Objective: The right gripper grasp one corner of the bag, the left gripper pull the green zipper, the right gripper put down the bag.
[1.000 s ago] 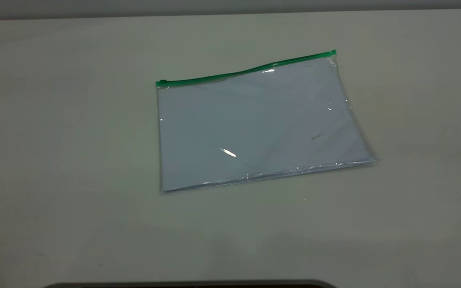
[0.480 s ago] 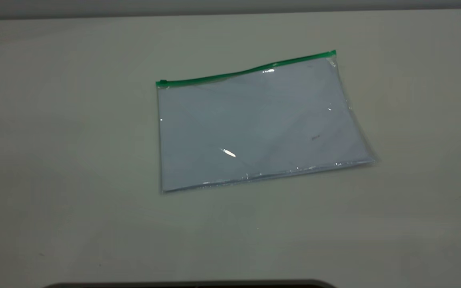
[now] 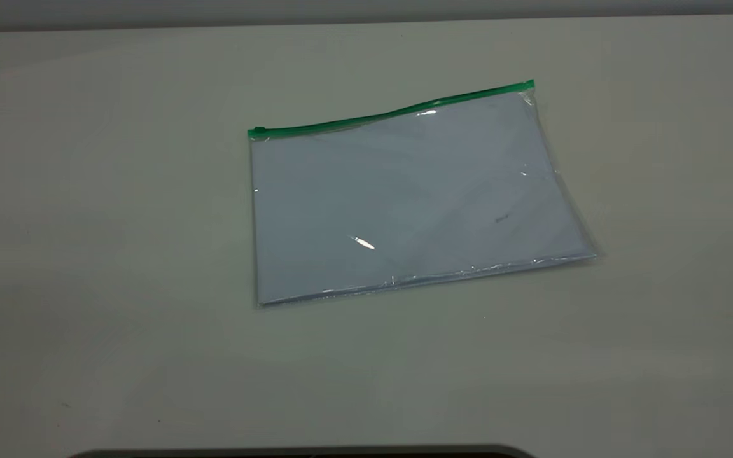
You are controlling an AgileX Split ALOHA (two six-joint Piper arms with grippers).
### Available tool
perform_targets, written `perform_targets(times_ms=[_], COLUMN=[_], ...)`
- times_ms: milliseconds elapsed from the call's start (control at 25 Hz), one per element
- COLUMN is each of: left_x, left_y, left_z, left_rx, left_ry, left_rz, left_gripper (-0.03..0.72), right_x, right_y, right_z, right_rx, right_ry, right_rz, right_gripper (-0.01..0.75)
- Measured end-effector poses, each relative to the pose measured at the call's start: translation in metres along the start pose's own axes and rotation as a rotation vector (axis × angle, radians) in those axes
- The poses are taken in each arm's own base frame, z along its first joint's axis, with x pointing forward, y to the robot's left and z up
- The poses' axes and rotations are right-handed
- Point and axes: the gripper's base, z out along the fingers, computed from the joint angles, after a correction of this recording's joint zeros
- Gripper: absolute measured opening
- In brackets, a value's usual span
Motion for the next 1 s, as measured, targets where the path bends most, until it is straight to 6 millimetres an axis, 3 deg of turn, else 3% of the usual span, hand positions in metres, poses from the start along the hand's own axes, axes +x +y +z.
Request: perform_targets(times_ms=[240,1000], left_x=[0.0044,0.0039], left_y=[-0.0011,-0.0081], left_z=[0.0118,0.0117], left_rx=[0.004,0.08], left_ry=[0.022,0.017], left_rz=[0.001,-0.018], left_gripper=[0.577,0.577], right_x=[0.0001,0.0001], right_y=[-0.0007,-0.0013], right_z=[0.0,0.0], right_rx=[0.008,0.014], right_ry=[0.001,0.001], right_rz=[0.012,0.019], right_gripper=[0.579,0.578])
